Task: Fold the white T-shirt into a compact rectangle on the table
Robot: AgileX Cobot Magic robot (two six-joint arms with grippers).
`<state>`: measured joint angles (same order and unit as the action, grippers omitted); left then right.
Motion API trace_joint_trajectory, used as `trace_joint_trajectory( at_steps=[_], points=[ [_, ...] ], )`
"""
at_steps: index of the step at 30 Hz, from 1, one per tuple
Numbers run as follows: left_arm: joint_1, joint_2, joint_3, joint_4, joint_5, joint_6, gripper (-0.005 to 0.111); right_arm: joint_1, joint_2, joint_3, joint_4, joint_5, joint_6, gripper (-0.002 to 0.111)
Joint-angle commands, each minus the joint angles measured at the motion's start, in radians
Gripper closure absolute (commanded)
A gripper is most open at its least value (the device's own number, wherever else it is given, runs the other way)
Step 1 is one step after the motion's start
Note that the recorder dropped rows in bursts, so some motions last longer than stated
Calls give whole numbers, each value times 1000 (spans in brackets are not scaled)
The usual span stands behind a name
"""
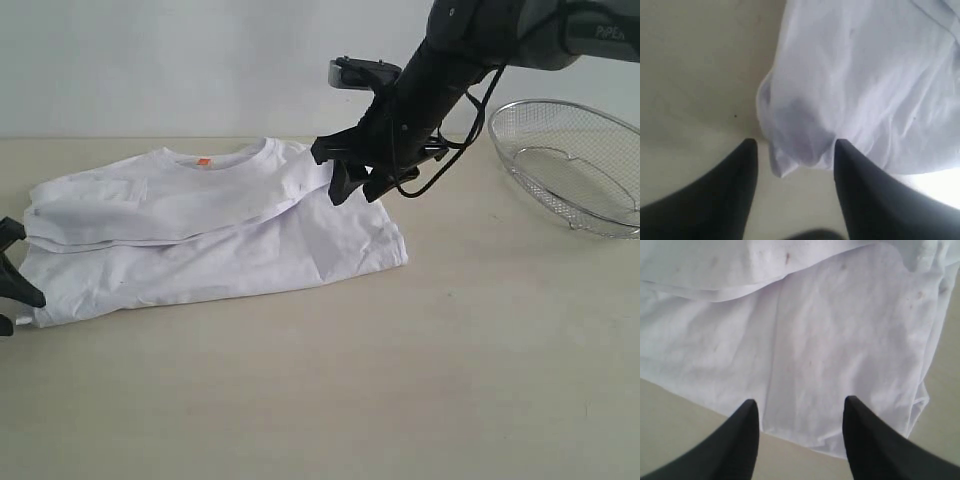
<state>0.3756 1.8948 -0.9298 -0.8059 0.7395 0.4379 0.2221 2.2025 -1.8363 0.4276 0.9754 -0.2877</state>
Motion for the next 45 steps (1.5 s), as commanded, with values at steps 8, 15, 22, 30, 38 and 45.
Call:
trace_joint_trajectory(
  at_steps=[8, 15, 22, 30, 38, 45],
  points=[
    [-1, 1, -2, -13, -35, 11, 61, -4, -15, -5, 8, -5, -7, 62],
    [-1, 1, -2, -24, -39, 11, 61, -4, -15, -5, 11, -5, -7, 62],
    [-1, 11, -2, -24, -34, 13, 61, -4, -15, -5, 11, -5, -2, 62],
    [-1, 53, -2, -64, -26, 49, 61, -4, -15, -5, 11, -5, -2, 62],
    [-1, 53, -2, -78, -26, 67, 78, -4, -17, -5, 11, -5, -2, 62],
    [-1, 53, -2, -67, -6, 71, 102, -4, -16, -5, 11, -9, -2, 62]
  ],
)
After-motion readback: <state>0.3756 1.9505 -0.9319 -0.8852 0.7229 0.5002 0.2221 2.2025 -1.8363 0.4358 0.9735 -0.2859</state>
